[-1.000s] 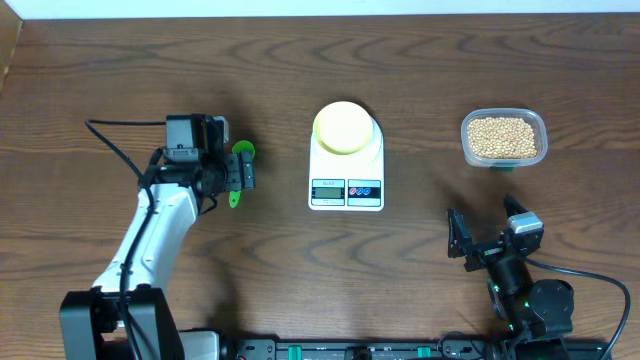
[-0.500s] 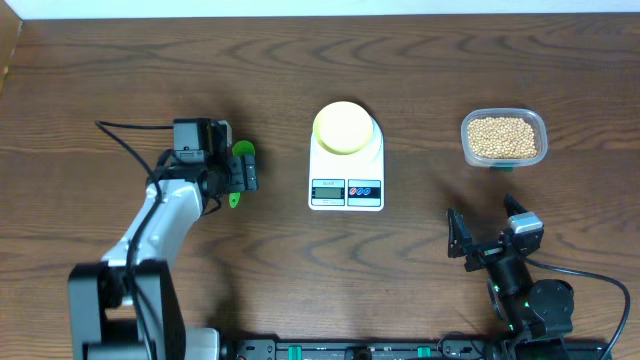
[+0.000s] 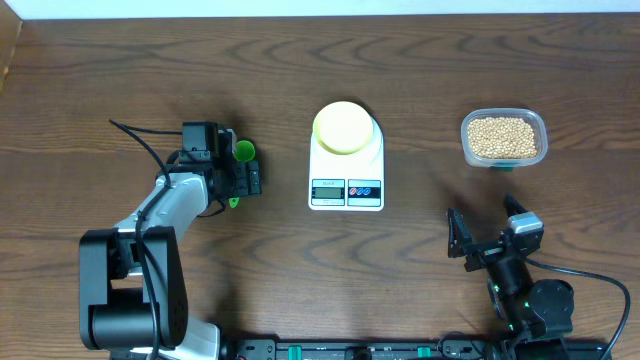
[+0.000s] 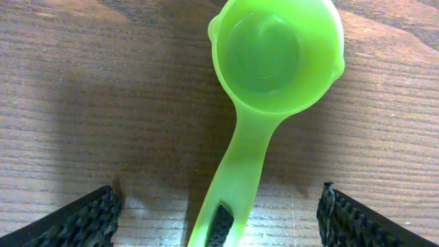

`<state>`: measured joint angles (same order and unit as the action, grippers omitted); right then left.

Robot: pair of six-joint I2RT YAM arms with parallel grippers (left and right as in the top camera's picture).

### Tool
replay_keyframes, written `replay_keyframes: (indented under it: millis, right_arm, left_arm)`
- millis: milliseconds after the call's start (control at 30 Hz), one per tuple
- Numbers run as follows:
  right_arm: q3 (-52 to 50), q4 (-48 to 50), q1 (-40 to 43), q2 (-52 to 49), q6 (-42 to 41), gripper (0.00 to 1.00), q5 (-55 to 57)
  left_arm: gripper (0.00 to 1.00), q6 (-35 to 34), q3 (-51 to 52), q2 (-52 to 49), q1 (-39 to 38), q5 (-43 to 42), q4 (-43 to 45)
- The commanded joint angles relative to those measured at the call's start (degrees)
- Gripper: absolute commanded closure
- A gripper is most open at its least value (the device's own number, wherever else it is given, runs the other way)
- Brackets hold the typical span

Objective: Scoop item into bowl and weigh 50g on scale

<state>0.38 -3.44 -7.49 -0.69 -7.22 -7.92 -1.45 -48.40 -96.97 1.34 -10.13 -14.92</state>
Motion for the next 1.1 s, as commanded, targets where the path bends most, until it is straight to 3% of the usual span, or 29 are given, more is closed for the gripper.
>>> replay_keyframes:
  millis: [0, 1067]
  right_arm:
    - [-0.1, -0.2, -0.4, 0.3, -0.5, 0.01, 0.0]
    - [-0.1, -0.2, -0.4, 0.3, -0.5, 0.01, 0.0]
  left_arm:
    - [0.06, 0.3, 0.4, -0.8, 0.2, 0.3, -0.2]
    - [0.05, 3.3, 0.4, -0.8, 0.2, 0.3, -0.4]
